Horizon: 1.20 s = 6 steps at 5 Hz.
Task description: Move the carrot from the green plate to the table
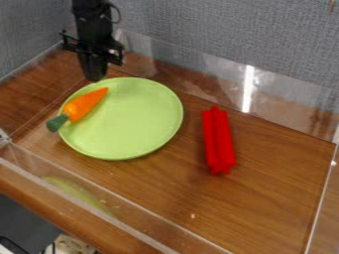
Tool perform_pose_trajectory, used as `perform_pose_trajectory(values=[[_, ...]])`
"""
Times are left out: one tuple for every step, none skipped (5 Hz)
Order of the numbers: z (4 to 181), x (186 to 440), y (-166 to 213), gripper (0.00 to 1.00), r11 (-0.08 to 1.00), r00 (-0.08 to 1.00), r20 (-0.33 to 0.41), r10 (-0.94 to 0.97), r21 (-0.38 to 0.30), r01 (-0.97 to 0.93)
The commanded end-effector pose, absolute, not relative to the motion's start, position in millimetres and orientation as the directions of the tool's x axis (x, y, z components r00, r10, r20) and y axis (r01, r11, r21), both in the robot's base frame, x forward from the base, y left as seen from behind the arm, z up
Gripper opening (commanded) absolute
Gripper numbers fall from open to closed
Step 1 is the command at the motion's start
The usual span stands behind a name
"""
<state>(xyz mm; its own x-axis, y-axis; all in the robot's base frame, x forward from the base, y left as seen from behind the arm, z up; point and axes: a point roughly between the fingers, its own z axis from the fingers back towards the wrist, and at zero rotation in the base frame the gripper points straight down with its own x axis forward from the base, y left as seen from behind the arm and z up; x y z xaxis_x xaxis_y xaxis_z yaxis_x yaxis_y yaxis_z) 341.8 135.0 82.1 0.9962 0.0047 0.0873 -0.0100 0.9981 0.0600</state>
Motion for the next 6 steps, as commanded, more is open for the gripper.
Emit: perform_pose_trajectory(values=[[106.3,339.9,122.6,1.0,0.993,0.985,0.147,-0.086,0.097,0.073],[92.7,340.5,126.2,1.0,0.995,0.991,0.124,-0.052,0.09,0.041],[76.0,339.1,132.2,1.0,0.996,0.996,0.094,-0.014,0.084,0.006],[60.2,333.9,139.1,1.0,0.995,0.996,0.064,-0.061,0.081,0.056],[49.7,330.7,144.6,1.0,0.991,0.993,0.044,-0.113,0.077,0.11],[45.2,327.9,147.5,0.0,0.983,0.985,0.037,-0.169,0.075,0.166]])
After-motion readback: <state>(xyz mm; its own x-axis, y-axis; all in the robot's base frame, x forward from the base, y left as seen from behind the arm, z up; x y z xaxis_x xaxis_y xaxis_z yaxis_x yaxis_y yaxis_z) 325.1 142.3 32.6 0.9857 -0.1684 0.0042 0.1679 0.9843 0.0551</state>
